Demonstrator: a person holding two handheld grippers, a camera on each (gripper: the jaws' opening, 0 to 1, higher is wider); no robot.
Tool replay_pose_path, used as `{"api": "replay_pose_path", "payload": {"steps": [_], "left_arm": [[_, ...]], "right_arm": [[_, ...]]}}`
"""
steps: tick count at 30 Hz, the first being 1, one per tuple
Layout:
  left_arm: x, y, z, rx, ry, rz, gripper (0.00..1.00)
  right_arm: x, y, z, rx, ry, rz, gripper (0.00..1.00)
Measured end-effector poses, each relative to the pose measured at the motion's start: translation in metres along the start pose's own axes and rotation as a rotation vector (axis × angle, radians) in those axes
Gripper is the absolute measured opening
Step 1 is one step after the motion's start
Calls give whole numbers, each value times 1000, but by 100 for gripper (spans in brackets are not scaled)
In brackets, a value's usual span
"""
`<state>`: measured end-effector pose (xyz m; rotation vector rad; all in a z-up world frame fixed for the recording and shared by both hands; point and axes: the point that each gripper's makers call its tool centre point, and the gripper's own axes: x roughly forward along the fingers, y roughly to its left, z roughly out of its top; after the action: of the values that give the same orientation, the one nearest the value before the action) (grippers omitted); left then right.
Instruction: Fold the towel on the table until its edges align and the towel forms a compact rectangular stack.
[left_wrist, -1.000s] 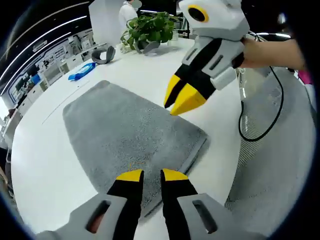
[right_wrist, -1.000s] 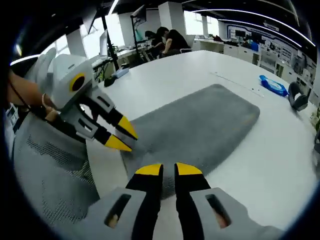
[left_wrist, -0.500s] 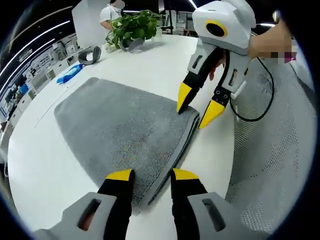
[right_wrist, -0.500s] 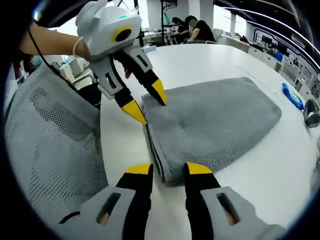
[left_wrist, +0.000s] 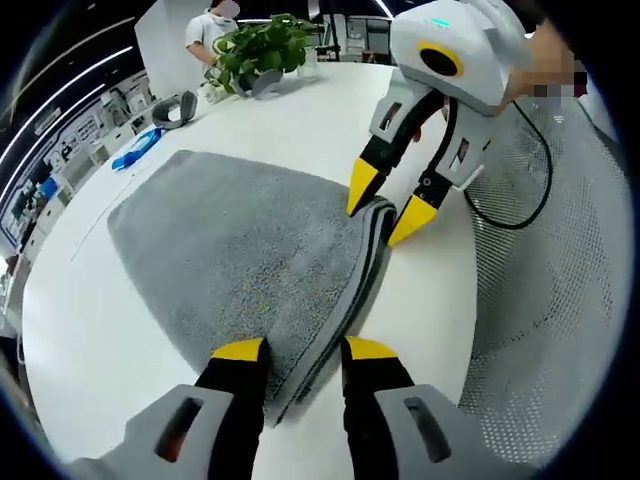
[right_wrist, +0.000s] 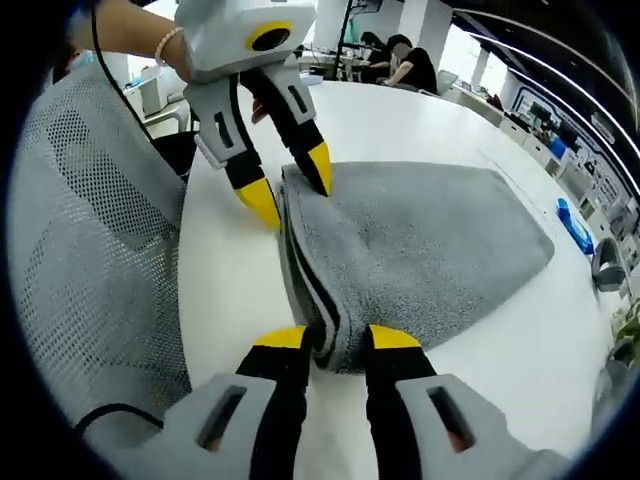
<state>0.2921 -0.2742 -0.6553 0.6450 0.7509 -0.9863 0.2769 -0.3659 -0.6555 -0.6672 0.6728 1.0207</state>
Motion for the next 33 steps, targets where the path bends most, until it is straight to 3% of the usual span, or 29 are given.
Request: {"api": "replay_pose_path", "payload": {"steps": [4,5,8,11,13,17,20,28,33], "left_arm": [[1,7,3,26,30,74,15],[1,10,4,71,42,105,12],[1,6,4,43,61,115,10],[-2,5,5,-40,55,105,9],[-4,5,8,-78,51,90,9],[-14,5,14,-45,68,93,8],[-25,10,26,-62,34,96,8],[-50,14,51,-101,-24,84,8],[-63,14,63,-102,-45,86,8]], "right_arm": [[3,-4,5,-16,50,-18,7],[5,-4,6,-11,54,-18,7],[2,-5,5,119,67,9,6],[-1,-7,4,232,49,25,5],[-4,-9,3,219,60,21,5],[-20,-12,15,203,52,5,5],[-30,-20,19,208,42,4,5],[-63,-33,38,387,-15,52,5],[-75,-34,45,402,-20,61,5]]}}
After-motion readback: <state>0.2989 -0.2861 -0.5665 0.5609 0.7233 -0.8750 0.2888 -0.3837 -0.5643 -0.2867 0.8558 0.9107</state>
